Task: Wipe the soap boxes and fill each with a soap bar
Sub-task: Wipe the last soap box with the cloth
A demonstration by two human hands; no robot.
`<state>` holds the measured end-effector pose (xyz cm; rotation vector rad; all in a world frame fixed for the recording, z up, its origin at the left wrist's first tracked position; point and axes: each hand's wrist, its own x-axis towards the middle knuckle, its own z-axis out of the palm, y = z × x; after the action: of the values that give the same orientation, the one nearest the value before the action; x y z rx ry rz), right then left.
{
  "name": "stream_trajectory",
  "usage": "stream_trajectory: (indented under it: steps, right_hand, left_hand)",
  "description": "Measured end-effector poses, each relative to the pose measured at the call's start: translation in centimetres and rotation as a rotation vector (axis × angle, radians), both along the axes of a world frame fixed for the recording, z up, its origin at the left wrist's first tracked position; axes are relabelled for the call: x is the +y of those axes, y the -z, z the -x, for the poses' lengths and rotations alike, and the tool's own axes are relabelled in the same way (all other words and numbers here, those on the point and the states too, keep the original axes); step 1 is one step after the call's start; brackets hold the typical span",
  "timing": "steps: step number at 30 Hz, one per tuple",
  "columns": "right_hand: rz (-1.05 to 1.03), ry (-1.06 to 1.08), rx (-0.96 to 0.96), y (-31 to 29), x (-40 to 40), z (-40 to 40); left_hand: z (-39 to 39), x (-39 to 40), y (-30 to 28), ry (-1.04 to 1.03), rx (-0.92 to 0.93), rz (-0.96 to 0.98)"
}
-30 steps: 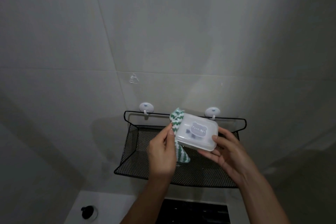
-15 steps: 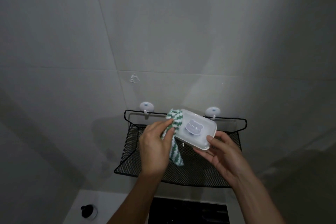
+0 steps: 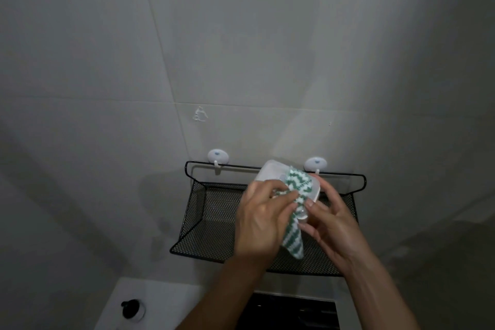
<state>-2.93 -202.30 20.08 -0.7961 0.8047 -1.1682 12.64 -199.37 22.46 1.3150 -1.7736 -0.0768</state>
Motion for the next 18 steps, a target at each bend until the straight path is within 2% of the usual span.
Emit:
stream_trajectory:
  steps: [5,9,18]
  right_hand:
    - [0.056,0.004,0.056,0.2,0.1,0.5]
    - [0.071,-0.022,0.095,0.1,0.0,0.3]
    - [0.074,-0.054,0.09,0.2,-0.4,0.1]
  left_hand:
    - [-2.4,-1.7,-1.1,-0.13,0.07,-0.107]
    - [-2.8,-3.2,-2.1,-0.155,0.091,-0.154]
    - [1.2,-2.2,-2.8,0.11,0.057,-0.143]
